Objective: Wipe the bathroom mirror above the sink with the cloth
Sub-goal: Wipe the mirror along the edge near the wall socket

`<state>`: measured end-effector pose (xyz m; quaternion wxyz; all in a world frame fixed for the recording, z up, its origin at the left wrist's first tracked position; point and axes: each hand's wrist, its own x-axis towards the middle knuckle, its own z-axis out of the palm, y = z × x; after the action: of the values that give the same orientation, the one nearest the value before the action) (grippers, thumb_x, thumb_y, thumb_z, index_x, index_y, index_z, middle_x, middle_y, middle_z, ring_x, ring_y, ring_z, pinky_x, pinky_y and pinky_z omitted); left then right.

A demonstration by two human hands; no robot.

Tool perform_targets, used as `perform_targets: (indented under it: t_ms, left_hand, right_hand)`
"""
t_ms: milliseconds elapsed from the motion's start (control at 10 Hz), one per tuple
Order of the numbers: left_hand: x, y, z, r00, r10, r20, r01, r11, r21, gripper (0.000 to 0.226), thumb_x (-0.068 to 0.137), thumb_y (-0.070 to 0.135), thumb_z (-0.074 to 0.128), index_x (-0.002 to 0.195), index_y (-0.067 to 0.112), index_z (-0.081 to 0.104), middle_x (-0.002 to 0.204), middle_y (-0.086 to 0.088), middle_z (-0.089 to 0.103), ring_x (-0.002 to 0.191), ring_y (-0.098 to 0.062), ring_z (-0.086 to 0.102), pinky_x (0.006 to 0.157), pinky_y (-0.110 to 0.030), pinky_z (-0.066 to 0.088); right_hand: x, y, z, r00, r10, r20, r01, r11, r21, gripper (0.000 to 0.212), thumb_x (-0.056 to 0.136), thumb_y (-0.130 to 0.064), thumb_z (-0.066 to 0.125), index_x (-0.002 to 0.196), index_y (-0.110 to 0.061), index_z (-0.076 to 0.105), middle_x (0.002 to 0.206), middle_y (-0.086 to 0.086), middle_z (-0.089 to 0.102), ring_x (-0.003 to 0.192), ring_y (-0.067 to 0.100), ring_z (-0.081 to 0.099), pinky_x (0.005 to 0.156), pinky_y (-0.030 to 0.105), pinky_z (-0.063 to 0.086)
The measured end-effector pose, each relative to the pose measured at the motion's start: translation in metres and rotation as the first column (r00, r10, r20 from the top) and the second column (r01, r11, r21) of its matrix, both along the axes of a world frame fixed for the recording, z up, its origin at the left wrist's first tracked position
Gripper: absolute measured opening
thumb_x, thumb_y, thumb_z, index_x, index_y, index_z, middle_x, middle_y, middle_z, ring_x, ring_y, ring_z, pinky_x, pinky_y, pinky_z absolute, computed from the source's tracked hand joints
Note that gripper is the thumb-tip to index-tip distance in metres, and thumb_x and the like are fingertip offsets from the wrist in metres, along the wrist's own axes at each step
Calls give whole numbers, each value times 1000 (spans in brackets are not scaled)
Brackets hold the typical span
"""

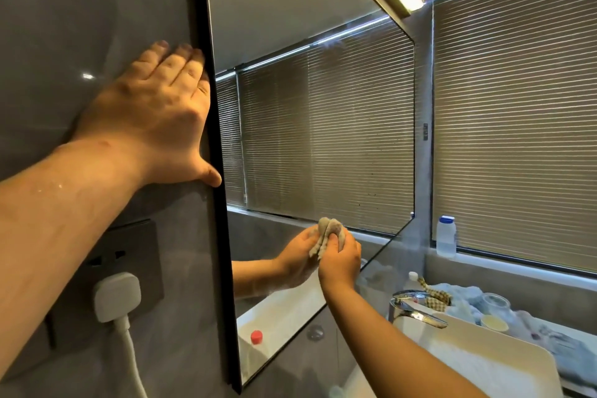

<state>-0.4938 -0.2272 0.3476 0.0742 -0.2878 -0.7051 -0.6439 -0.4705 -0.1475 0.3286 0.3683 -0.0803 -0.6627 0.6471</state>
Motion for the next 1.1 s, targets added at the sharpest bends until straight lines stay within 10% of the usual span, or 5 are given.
perform_targets:
  t_ms: [300, 400, 600, 800, 1100]
  left_hand:
    - [57, -60, 50, 901, -65, -429, 30, 996, -88, 53, 101, 29, 43, 95, -24, 42, 89, -39, 47, 84, -59, 41, 76, -62, 35]
    - [152, -122, 163, 90, -246, -965, -795, 566, -219, 109, 64, 74, 63, 110, -24, 47, 119, -44, 47, 115, -62, 39, 102, -63, 29]
    - [208, -142, 247, 400, 155, -904, -910, -48, -411, 140, 39, 91, 57, 131, -14, 44, 144, -30, 39, 137, -42, 33, 117, -50, 14]
    - [-18, -37, 7, 984, -80, -157, 28, 951, -309, 94, 81, 65, 64, 110, -22, 46, 93, -23, 56, 88, -34, 47, 74, -40, 39]
    - [8, -38, -11, 973, -182, 141, 145, 959, 242, 45, 99, 29, 42, 128, -6, 44, 125, -31, 53, 112, -38, 55, 99, -50, 42]
  right_hand:
    - [21, -2, 4, 936, 73, -344, 37, 952, 303, 33, 92, -33, 57, 121, -20, 59, 113, -6, 63, 102, 13, 58, 88, 26, 47]
    - [26, -13, 1, 858, 125, -498, 85, 922, 378, 21, 92, -31, 57, 111, -23, 60, 104, -11, 60, 96, 14, 58, 86, 25, 47]
    - [-4, -2, 8, 919, 12, -394, 87, 969, 233, 13, 91, -28, 55, 91, -16, 59, 90, -3, 53, 86, 24, 55, 76, 34, 45]
    - [-33, 27, 8, 997, -65, -41, 67, 997, 48, 13, 96, -34, 58, 88, -24, 53, 94, 7, 64, 90, 33, 60, 73, 38, 48]
    - [29, -25, -8, 966, 59, -250, -37, 995, 92, 34, 90, -39, 53, 114, -19, 65, 108, -6, 56, 101, 13, 58, 89, 31, 48]
